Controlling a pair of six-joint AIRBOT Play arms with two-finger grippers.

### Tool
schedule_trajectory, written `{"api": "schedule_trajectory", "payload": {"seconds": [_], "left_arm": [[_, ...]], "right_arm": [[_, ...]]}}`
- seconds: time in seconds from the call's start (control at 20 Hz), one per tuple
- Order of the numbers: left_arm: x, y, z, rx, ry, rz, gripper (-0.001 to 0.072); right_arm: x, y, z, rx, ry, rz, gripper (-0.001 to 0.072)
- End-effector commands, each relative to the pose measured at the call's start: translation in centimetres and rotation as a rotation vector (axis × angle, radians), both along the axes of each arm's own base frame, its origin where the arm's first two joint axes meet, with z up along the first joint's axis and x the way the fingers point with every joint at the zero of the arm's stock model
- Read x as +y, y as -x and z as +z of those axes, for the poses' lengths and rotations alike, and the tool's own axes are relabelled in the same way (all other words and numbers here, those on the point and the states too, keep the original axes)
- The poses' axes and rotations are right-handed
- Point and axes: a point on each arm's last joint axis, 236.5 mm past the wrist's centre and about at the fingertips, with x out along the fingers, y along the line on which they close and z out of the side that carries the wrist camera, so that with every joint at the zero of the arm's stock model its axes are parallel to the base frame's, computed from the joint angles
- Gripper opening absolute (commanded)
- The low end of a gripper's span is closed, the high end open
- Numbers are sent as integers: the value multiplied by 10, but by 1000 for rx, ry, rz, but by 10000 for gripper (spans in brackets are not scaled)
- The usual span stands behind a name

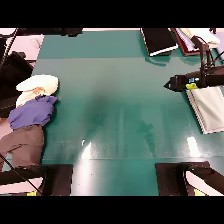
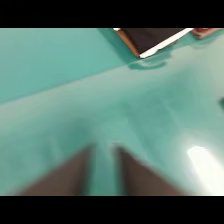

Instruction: Fold the shirts.

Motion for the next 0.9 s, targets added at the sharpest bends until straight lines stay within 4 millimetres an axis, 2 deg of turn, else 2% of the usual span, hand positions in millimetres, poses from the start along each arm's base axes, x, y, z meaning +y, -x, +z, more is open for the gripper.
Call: {"api": "schedule_trajectory", "payload": {"seconds": [0.0,0.1,0.2,0.35,0.5,0.65,0.75,0.85], "left_arm": [[88,-25,-30,53,-198,242,578],[154,-31,-79,221,-286,376,578],[205,-31,-136,421,-325,463,579],[258,-30,-215,654,-353,540,579],[284,-34,-265,759,-358,573,579],[290,-38,-300,818,-362,570,578],[288,-39,-314,846,-361,562,578],[287,-39,-318,852,-358,558,558]], "right_arm": [[0,1,-1,5,0,2,22],[1,1,-1,5,0,3,22],[1,1,-1,5,0,3,22],[1,1,-1,6,0,3,22],[0,1,-1,5,0,3,22],[0,0,0,0,-1,0,22],[0,-1,0,-2,-1,-2,22],[0,-1,0,-2,-1,-2,22]]}}
